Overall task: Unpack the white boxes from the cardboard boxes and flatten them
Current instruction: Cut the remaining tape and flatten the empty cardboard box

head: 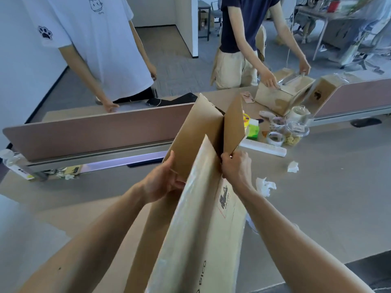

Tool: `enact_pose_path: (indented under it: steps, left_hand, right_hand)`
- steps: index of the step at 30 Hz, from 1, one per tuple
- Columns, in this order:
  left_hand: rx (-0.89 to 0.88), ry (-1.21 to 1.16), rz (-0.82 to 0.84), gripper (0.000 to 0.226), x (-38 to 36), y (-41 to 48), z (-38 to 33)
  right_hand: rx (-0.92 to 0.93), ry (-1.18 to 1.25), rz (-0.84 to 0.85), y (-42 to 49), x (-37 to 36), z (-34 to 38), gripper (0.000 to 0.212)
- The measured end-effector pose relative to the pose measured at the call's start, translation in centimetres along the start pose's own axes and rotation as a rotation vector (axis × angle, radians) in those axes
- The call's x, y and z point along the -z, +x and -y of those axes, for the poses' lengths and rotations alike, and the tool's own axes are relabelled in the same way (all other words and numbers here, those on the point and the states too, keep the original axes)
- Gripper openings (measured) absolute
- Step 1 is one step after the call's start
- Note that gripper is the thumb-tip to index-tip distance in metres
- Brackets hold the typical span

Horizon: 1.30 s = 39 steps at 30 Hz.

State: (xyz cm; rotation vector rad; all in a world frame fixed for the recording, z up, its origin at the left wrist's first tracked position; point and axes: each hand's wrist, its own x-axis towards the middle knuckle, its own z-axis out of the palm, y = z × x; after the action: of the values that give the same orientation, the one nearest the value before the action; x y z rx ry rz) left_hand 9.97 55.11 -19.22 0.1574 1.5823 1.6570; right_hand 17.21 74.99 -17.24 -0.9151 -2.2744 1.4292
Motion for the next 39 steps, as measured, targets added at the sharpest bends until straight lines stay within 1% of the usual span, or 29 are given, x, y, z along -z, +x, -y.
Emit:
enact_pose_path:
  steps: [2,3,6,7,9,10,13,14,17,19,22,25,26,29,30,32,34,35,37,39]
  left_hand:
    - [0.013,-0.087,-0.023,0.062,-0.3,-0.3,0.2]
    - [0.011,-0.132,-0.015,0.063,-0.4,-0.5,0.3]
    - [0.03,-0.188,-0.025,0.07,-0.5,-0.9,1.3]
    - [0.031,-0.206,-0.041,0.074,-0.1,-1.1,1.9]
    - [0.063,-0.237,-0.019,0.079,0.7,-1.2,3.6]
    - [0.075,-0.262,-0.003,0.077,1.1,-1.5,4.3]
    - [0.072,-0.324,-0.036,0.068,2.4,-1.7,6.4]
    - [0.065,-0.345,-0.053,0.063,2.7,-1.8,6.9]
    - [0.088,-0.29,-0.126,0.044,4.1,-2.0,8.5]
    - [0.127,-0.222,-0.187,0.035,4.9,-2.3,9.4]
    - [0.108,-0.115,-0.26,0.026,6.4,-2.1,10.6]
    - [0.08,0.019,-0.3,0.033,7.5,-1.4,11.5]
    - [0.089,0.053,-0.311,0.032,7.8,-1.2,11.9]
    - [0.134,0.076,-0.337,0.025,8.8,-0.6,13.4]
    - [0.145,0.079,-0.361,0.028,9.0,-0.5,13.9]
    - [0.16,0.101,-0.426,0.04,9.6,-0.3,14.9]
    - [0.159,0.12,-0.5,0.038,10.2,-0.3,15.7]
    - [0.155,0.13,-0.537,0.035,10.5,-0.3,15.9]
    - [0.154,0.142,-0.598,0.033,11.0,-0.7,16.1]
    - [0.172,0.151,-0.638,0.031,11.8,-1.1,16.3]
  right_hand:
    - [0.025,-0.05,0.024,0.1,-1.4,0.9,0.024]
    - [0.046,-0.056,0.036,0.2,-2.1,1.2,0.022]
    - [0.117,-0.122,0.131,0.3,-4.4,1.2,0.013]
    - [0.142,-0.164,0.179,0.4,-5.2,0.7,0.01]
    - [0.192,-0.251,0.277,0.2,-6.6,-0.6,0.008]
    - [0.224,-0.277,0.322,-0.2,-7.1,-1.2,0.01]
    - [0.264,-0.277,0.439,-1.5,-8.8,-2.6,0.032]
    - [0.265,-0.281,0.476,-1.9,-9.5,-3.2,0.036]
    - [0.291,-0.318,0.577,-3.0,-11.6,-5.2,0.039]
    - [0.311,-0.293,0.611,-3.8,-12.3,-6.5,0.036]
    - [0.306,-0.255,0.62,-4.7,-12.4,-7.9,0.028]
    - [0.305,-0.232,0.579,-5.1,-11.9,-10.3,0.013]
    - [0.288,-0.259,0.582,-5.2,-11.5,-11.4,0.014]
    - [0.191,-0.369,0.596,-5.0,-9.3,-14.2,0.031]
    - [0.185,-0.398,0.575,-4.9,-8.6,-15.0,0.032]
    - [0.223,-0.448,0.513,-4.9,-7.8,-16.2,0.025]
    - [0.262,-0.521,0.437,-5.0,-7.3,-16.7,0.019]
    - [0.248,-0.548,0.4,-5.0,-7.0,-17.0,0.021]
    - [0.167,-0.564,0.341,-5.0,-6.1,-17.4,0.03]
    - [0.053,-0.506,0.344,-4.8,-5.5,-18.3,0.046]
